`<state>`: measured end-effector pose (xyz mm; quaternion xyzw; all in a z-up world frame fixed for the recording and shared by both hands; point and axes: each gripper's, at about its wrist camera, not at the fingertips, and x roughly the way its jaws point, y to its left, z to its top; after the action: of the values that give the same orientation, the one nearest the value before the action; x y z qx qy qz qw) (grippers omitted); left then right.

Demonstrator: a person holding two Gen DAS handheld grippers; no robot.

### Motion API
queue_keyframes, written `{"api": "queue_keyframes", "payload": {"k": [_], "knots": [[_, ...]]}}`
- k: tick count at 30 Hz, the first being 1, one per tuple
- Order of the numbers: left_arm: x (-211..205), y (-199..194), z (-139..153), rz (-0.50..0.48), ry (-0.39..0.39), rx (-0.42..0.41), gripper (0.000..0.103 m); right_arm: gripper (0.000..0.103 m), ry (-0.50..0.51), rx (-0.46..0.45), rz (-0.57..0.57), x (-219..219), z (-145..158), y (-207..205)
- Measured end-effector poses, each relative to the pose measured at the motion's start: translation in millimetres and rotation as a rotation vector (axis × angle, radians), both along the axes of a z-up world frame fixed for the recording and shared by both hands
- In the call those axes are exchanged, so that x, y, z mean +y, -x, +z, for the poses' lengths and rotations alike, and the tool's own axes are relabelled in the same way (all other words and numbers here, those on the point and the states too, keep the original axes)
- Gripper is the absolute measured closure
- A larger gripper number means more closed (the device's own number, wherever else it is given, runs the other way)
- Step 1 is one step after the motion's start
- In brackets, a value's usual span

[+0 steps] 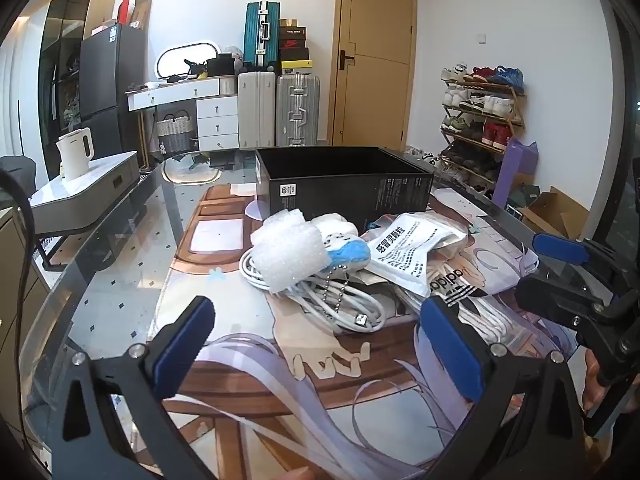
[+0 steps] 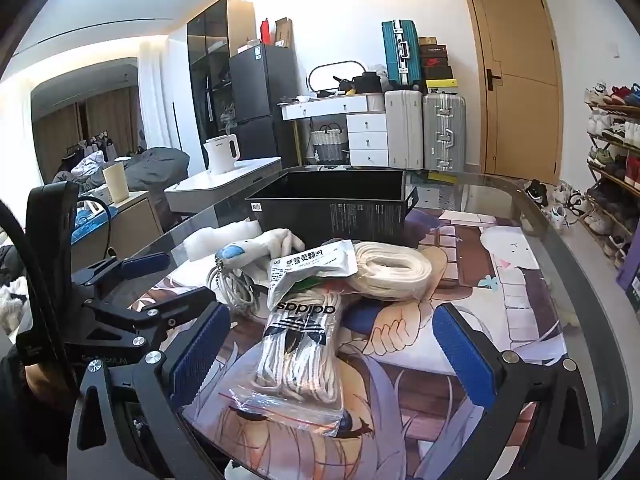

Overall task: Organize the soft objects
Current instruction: 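Move both tools toward the pile of items beside the black box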

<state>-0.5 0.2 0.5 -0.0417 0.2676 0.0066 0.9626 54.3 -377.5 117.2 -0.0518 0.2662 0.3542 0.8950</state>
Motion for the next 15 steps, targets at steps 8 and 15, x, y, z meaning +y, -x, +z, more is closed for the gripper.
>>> {"api": "queue_keyframes", "payload": {"k": [8,15], "knots": [[6.7,1.4,3.5,0.024,0.015,-0.012,0.000,0.000,0.001,0.003,0.002,0.2,-1.6,1.0],[2.7,-0.4,3.5,0.030,0.001,-0.034,0.000,0.000,0.018,0.014,0.008,4.6,-3.3,0.7]]}}
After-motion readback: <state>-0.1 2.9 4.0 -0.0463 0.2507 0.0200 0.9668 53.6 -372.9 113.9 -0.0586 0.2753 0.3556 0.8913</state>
